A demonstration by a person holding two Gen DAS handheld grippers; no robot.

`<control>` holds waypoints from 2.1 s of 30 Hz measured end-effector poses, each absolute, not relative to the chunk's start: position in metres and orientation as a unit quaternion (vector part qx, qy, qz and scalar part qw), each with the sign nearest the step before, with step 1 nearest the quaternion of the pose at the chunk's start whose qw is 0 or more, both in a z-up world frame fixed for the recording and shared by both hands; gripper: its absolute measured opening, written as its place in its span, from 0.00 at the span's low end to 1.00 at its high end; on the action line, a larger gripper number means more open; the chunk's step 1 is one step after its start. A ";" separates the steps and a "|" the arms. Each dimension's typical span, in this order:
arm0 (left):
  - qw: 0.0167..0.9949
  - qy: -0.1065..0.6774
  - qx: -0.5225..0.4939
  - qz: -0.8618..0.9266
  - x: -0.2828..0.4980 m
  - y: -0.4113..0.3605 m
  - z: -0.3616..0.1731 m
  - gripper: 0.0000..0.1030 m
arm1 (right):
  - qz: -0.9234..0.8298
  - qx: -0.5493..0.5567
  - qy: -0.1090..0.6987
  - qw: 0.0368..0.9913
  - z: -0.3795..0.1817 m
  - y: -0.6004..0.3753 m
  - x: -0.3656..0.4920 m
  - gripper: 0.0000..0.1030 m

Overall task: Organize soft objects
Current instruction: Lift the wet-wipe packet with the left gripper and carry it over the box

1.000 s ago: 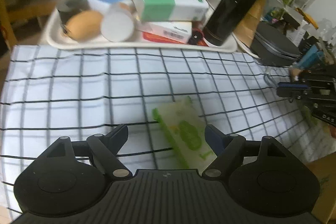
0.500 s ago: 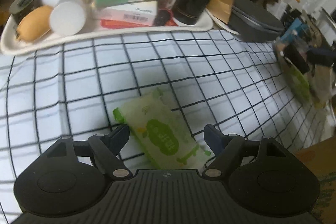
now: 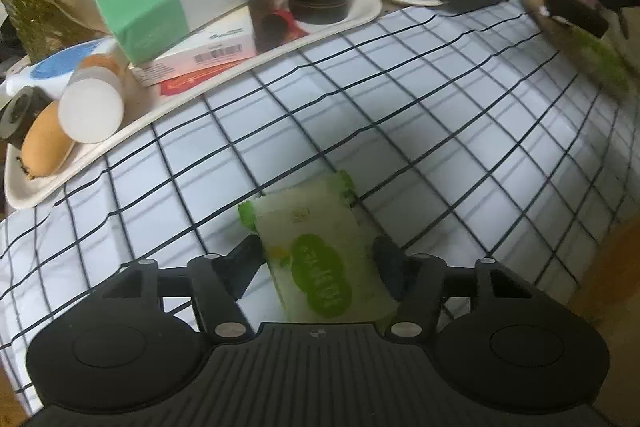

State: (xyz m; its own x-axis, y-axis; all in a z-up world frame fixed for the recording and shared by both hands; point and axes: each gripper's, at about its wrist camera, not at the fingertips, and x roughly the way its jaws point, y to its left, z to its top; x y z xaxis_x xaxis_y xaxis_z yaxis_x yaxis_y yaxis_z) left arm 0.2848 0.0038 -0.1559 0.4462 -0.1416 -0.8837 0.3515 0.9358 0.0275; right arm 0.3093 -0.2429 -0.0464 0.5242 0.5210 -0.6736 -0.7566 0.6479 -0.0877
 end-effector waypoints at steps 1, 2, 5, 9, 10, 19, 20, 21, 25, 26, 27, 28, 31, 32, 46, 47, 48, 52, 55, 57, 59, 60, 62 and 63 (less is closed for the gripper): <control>0.844 0.505 0.105 -0.145 0.285 0.004 -0.156 0.58 | 0.371 -0.192 0.315 0.852 -0.048 -0.243 0.309 0.04; 0.844 0.506 0.104 -0.144 0.285 0.004 -0.156 0.57 | 0.365 -0.197 0.320 0.852 -0.050 -0.243 0.309 0.04; 0.842 0.511 0.102 -0.140 0.284 0.005 -0.154 0.52 | 0.349 -0.206 0.331 0.852 -0.054 -0.244 0.310 0.04; 0.836 0.525 0.087 -0.131 0.285 0.010 -0.152 0.48 | 0.338 -0.205 0.336 0.855 -0.055 -0.248 0.307 0.04; 0.835 0.529 0.081 -0.128 0.285 0.012 -0.151 0.47 | 0.336 -0.205 0.338 0.855 -0.055 -0.249 0.305 0.04; 0.846 0.514 0.084 -0.115 0.280 0.017 -0.142 0.46 | 0.325 -0.202 0.343 0.858 -0.054 -0.254 0.292 0.04; 0.849 0.510 0.081 -0.114 0.279 0.019 -0.139 0.46 | 0.324 -0.203 0.342 0.858 -0.053 -0.254 0.290 0.04; 0.852 0.506 0.078 -0.113 0.279 0.020 -0.136 0.46 | 0.324 -0.202 0.341 0.859 -0.052 -0.254 0.289 0.04; 0.864 0.487 0.077 -0.103 0.275 0.023 -0.122 0.46 | 0.321 -0.195 0.341 0.862 -0.050 -0.254 0.284 0.04; 0.867 0.481 0.077 -0.101 0.273 0.023 -0.119 0.46 | 0.322 -0.190 0.342 0.862 -0.049 -0.255 0.284 0.04; 0.871 0.474 0.078 -0.099 0.272 0.023 -0.114 0.46 | 0.323 -0.186 0.343 0.862 -0.049 -0.254 0.283 0.04; 0.875 0.468 0.080 -0.097 0.270 0.024 -0.110 0.46 | 0.323 -0.186 0.343 0.862 -0.048 -0.254 0.281 0.04; 0.885 0.448 0.089 -0.088 0.262 0.025 -0.097 0.46 | 0.320 -0.188 0.339 0.864 -0.044 -0.253 0.276 0.04; 0.887 0.444 0.092 -0.086 0.259 0.026 -0.093 0.46 | 0.320 -0.185 0.337 0.866 -0.042 -0.253 0.273 0.04; 0.920 0.379 0.082 -0.053 0.217 0.037 -0.028 0.46 | 0.337 -0.144 0.316 0.875 -0.020 -0.261 0.246 0.04; 0.921 0.377 0.081 -0.055 0.213 0.037 -0.023 0.46 | 0.340 -0.143 0.315 0.874 -0.019 -0.261 0.243 0.04; 0.922 0.375 0.079 -0.056 0.210 0.037 -0.019 0.46 | 0.341 -0.144 0.314 0.874 -0.018 -0.261 0.241 0.04; 0.926 0.367 0.049 -0.068 0.193 0.036 0.000 0.46 | 0.347 -0.136 0.303 0.877 -0.011 -0.265 0.232 0.04; 0.929 0.359 0.057 -0.077 0.179 0.025 0.013 0.46 | 0.360 -0.126 0.296 0.876 -0.006 -0.266 0.223 0.04; 0.929 0.356 0.065 -0.079 0.172 0.019 0.018 0.46 | 0.366 -0.131 0.287 0.876 -0.003 -0.265 0.215 0.04; 0.929 0.354 0.065 -0.087 0.163 0.013 0.024 0.46 | 0.371 -0.131 0.283 0.875 -0.001 -0.263 0.209 0.04; 0.929 0.354 0.063 -0.091 0.159 0.010 0.026 0.46 | 0.373 -0.133 0.278 0.875 0.001 -0.263 0.205 0.04; 0.928 0.354 0.063 -0.098 0.152 0.005 0.029 0.46 | 0.378 -0.125 0.272 0.876 0.005 -0.264 0.200 0.04; 0.928 0.353 0.065 -0.100 0.148 0.002 0.030 0.46 | 0.377 -0.125 0.269 0.877 0.007 -0.264 0.197 0.04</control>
